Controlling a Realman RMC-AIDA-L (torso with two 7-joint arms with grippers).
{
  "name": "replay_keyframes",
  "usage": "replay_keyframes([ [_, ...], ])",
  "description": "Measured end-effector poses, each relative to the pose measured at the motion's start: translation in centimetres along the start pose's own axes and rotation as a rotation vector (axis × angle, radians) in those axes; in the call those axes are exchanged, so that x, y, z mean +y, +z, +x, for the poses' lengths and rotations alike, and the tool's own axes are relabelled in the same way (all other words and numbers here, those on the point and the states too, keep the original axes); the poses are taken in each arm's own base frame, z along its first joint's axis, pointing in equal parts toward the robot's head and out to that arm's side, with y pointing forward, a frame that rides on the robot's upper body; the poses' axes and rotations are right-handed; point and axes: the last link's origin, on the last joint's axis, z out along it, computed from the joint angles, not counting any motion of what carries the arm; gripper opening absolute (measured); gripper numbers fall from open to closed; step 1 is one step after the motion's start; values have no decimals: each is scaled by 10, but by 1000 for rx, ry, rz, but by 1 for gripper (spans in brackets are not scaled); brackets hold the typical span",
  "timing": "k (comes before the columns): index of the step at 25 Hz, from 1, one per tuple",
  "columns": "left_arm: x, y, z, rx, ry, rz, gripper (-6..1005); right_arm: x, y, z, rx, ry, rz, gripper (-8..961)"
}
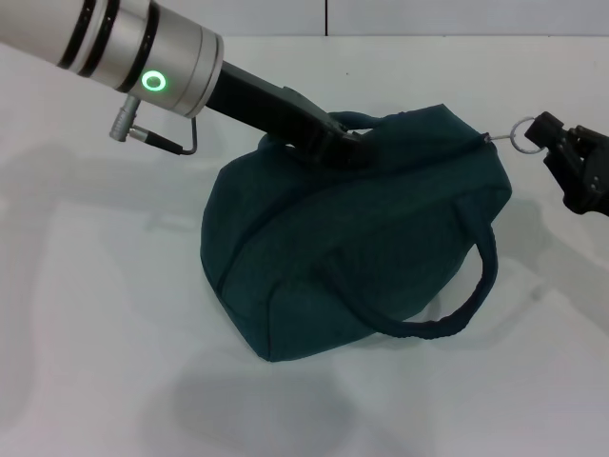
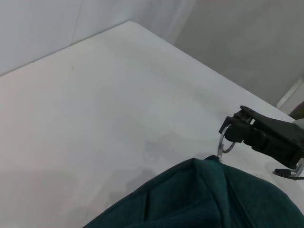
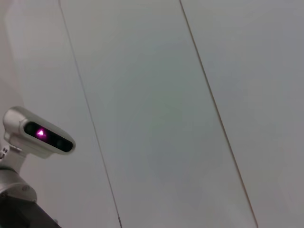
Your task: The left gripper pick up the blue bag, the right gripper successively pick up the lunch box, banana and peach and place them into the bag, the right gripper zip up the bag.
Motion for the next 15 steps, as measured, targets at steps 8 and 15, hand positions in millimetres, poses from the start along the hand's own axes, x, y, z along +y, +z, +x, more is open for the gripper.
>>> replay_keyframes([
  [8, 5, -9, 5, 12, 20, -17, 52, -6, 2, 8, 54, -1, 41, 16],
  [15, 6, -16, 9, 33, 26, -13, 51, -8, 2, 18, 105, 5, 69, 16],
])
